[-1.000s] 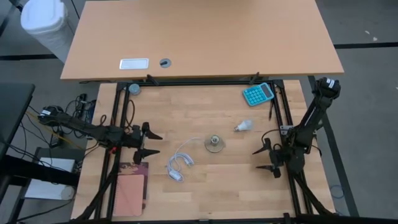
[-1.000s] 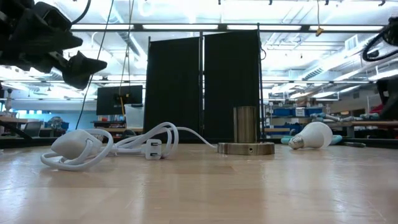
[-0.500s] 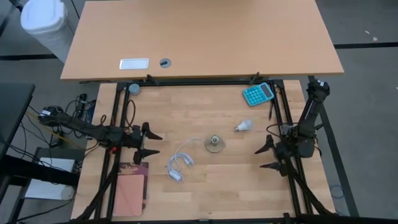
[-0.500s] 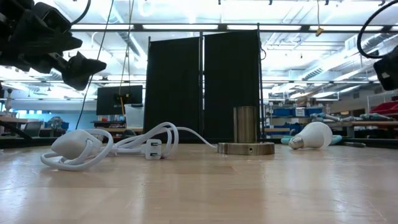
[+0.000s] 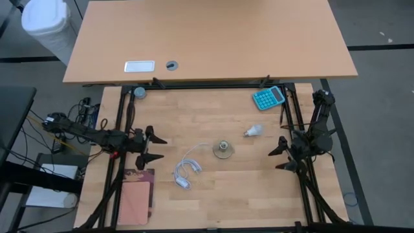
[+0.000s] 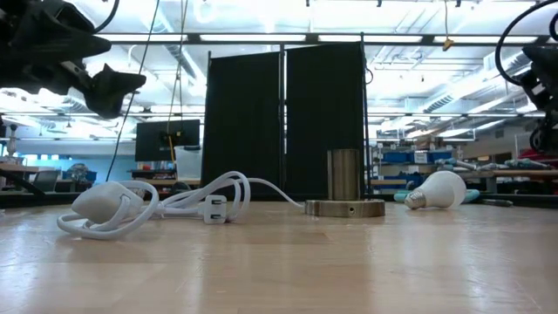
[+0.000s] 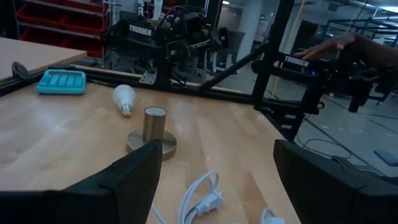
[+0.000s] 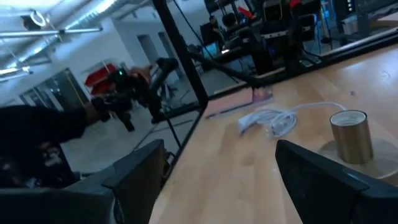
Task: Screw lightbulb
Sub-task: Return to Home Position
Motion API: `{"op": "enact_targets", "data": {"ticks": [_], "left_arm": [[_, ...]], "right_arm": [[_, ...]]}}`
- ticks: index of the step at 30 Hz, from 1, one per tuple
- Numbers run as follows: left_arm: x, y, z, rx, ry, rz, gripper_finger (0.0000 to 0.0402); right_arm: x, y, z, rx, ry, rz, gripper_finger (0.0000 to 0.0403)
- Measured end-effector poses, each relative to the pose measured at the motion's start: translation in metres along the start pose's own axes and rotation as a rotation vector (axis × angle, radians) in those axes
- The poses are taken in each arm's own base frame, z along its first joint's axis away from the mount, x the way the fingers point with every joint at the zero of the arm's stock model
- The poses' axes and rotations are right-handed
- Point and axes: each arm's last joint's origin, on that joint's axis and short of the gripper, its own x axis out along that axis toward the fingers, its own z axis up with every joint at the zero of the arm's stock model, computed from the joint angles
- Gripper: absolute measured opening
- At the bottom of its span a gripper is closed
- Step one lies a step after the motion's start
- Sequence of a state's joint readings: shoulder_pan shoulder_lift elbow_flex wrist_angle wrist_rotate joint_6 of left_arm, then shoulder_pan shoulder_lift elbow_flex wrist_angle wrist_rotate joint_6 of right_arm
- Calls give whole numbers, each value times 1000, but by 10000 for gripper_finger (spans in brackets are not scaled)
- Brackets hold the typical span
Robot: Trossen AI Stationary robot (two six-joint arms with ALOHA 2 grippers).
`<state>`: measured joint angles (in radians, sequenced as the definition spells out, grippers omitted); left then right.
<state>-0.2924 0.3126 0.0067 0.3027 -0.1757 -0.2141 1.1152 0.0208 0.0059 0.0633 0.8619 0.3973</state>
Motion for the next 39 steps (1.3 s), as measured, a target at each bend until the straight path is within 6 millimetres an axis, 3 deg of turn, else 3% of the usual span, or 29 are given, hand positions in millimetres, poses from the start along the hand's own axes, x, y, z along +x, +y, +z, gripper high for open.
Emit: {"op": "enact_targets", "data": {"ticks": [15, 29, 39], "left_arm": [[-13, 1, 5, -11, -64, -14, 314], [-19, 3, 3, -10, -56, -12, 314], [-19, 3, 4, -11, -59, -13, 314]], "right_arm": [[6, 2, -15, -129, 101, -42, 309], [0, -2, 3, 21, -27, -14, 309], [1, -2, 2, 13, -22, -19, 309]]}}
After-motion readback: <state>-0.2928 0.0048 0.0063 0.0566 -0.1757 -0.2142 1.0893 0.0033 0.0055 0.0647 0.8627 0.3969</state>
